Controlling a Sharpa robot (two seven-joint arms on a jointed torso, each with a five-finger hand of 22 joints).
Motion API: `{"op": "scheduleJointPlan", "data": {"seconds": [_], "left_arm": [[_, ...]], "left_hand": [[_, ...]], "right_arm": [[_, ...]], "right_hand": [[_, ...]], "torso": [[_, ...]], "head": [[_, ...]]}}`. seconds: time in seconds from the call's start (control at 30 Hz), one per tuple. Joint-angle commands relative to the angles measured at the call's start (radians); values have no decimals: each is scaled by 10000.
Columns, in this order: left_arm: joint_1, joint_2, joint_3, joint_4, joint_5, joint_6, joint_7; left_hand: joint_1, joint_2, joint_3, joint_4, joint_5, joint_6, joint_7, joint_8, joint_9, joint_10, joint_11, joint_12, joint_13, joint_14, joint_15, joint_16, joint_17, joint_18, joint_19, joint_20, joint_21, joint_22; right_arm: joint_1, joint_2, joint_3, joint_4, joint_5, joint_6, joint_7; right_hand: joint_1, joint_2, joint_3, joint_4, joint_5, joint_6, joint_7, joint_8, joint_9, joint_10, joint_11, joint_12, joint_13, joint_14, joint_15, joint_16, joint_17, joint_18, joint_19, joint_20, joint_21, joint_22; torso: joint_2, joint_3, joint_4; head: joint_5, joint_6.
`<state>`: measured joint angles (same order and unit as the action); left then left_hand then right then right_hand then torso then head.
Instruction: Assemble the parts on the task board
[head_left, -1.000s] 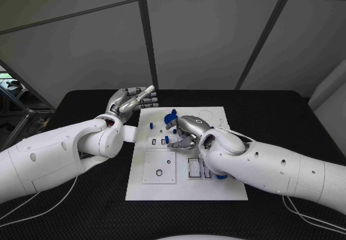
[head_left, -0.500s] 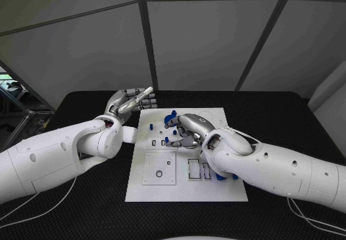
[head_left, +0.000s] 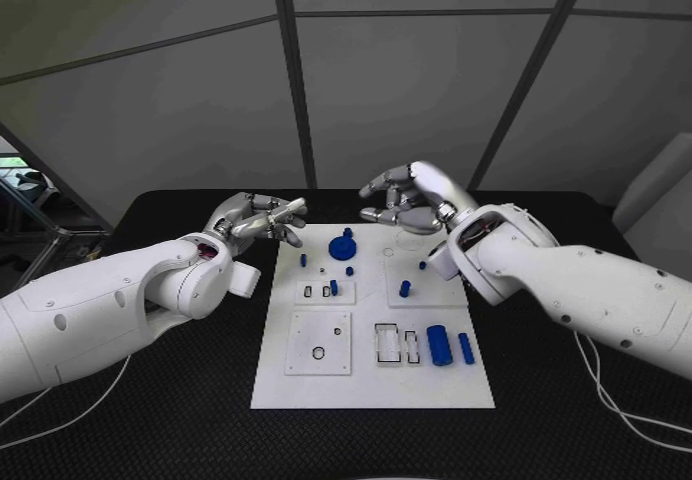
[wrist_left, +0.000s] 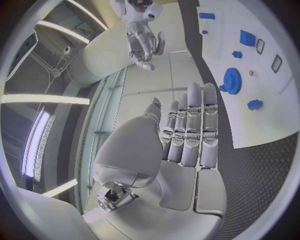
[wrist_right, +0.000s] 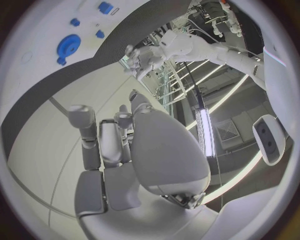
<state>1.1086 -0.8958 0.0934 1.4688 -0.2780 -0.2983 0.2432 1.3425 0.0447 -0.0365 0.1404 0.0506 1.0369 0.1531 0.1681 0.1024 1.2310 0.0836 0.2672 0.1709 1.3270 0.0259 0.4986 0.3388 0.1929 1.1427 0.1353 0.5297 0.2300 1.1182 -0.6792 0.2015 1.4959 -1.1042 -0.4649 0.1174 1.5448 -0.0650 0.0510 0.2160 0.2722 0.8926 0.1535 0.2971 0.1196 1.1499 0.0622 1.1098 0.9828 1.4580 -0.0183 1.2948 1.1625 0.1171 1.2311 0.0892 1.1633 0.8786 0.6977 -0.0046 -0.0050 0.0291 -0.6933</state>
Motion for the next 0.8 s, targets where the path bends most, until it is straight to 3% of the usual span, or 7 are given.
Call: {"op": "scheduleJointPlan", "data": {"seconds": [0.03, 0.13, 0.4, 0.5, 0.53, 0.63, 0.8], "left_arm": [[127, 11, 12, -71, -2247, 1257, -2041], [236, -1, 12, -91, -2938, 2136, -3068], [629, 299, 3, -170, -4750, 3571, -5374], [850, 591, -65, -227, -5426, 3987, -6384], [917, 674, -100, -244, -5625, 4059, -6597], [1078, 884, -186, -308, -6126, 4215, -6993], [1370, 1322, -415, -542, -7007, 4374, -7396]], "left_hand": [[-161, -128, -289, 130, 11, 214, -202, 226, 127, 323, -277, 870, 678, 298, -206, 2668, 2320, -115, 450, -311, 1010, 657], [149, 17, -243, 16, 4, -105, -147, 214, 164, -245, -224, 1424, 1286, 732, -324, 6111, 6074, -363, 1008, -465, 2970, 2758], [-326, 137, -514, 472, -17, -362, -163, 403, 292, -478, -258, 2879, 2501, 1344, -363, 8568, 9065, -806, 1920, -460, 6149, 6639], [-1102, 424, -898, 1176, 8, -49, -372, 908, 580, -200, -457, 4525, 3750, 1433, -531, 8890, 9515, -926, 2117, -534, 6903, 7630], [-1212, 387, -1147, 1354, 5, -52, -421, 1189, 773, -109, -578, 6009, 5199, 1422, -610, 8942, 9598, -964, 2102, -579, 7140, 7918], [-1378, 593, -1516, 1417, -63, -123, -513, 1864, 1271, -86, -637, 7955, 7217, 1518, -722, 9098, 9859, -1033, 2115, -622, 7552, 8483], [-1545, 621, -1915, 1465, -21, -364, -617, 2442, 1774, -117, -644, 8628, 7927, 1628, -687, 9249, 10130, -1058, 2157, -700, 7825, 8905]], "right_arm": [[158, -258, 69, -303, 2274, -114, 825], [280, -572, 109, -315, 2740, 142, 837], [416, -1523, 133, 41, 3747, 528, 923], [430, -1849, 133, 204, 3893, 583, 917], [432, -1918, 132, 245, 3903, 594, 914], [435, -2037, 132, 313, 3920, 745, 867], [437, -2095, 130, 283, 3969, 1356, 645]], "right_hand": [[-89, -37, -17, -10, 33, 29, -29, -95, -73, -146, -13, -296, -325, -43, 22, -179, -155, 188, -62, 8, -221, -252], [-152, -67, -10, -11, -23, 72, -60, -209, -187, -866, -40, -1563, -1662, -365, 3, -1118, -1140, 429, -717, 2, -1315, -1699], [-107, -145, 320, 187, -56, 711, -208, -712, -501, -622, -161, -5089, -4619, -922, -81, -4281, -3540, 670, -1256, -71, -3605, -4000], [-164, -233, 354, 414, -90, 905, -119, -986, -530, -292, -38, -6618, -5875, -1473, 46, -6453, -5021, 663, -1365, 31, -4369, -4467], [-104, -290, 357, 418, -98, 932, -74, -1096, -535, -99, -48, -7015, -6242, -1533, 83, -6806, -5109, 659, -1398, 82, -4640, -4633], [-144, -300, 347, 541, -97, 996, -3, -1267, -532, -116, 132, -7798, -6895, -1949, 242, -7670, -5424, 635, -1660, 200, -5256, -4992], [-214, -325, 142, 567, -279, 886, 192, -1671, -521, -163, 412, -8864, -7964, -2842, 701, -9761, -6624, 659, -2391, 691, -6973, -6029]], "torso": [[-149, -17, -10], [-185, 13, -23], [-280, 24, -32], [-303, 24, -32], [-308, 23, -30], [-286, 42, -44], [-271, 37, -22]], "head": [[10, -29], [81, -31], [193, -126], [188, -149], [195, -167], [226, -182], [253, -191]]}}
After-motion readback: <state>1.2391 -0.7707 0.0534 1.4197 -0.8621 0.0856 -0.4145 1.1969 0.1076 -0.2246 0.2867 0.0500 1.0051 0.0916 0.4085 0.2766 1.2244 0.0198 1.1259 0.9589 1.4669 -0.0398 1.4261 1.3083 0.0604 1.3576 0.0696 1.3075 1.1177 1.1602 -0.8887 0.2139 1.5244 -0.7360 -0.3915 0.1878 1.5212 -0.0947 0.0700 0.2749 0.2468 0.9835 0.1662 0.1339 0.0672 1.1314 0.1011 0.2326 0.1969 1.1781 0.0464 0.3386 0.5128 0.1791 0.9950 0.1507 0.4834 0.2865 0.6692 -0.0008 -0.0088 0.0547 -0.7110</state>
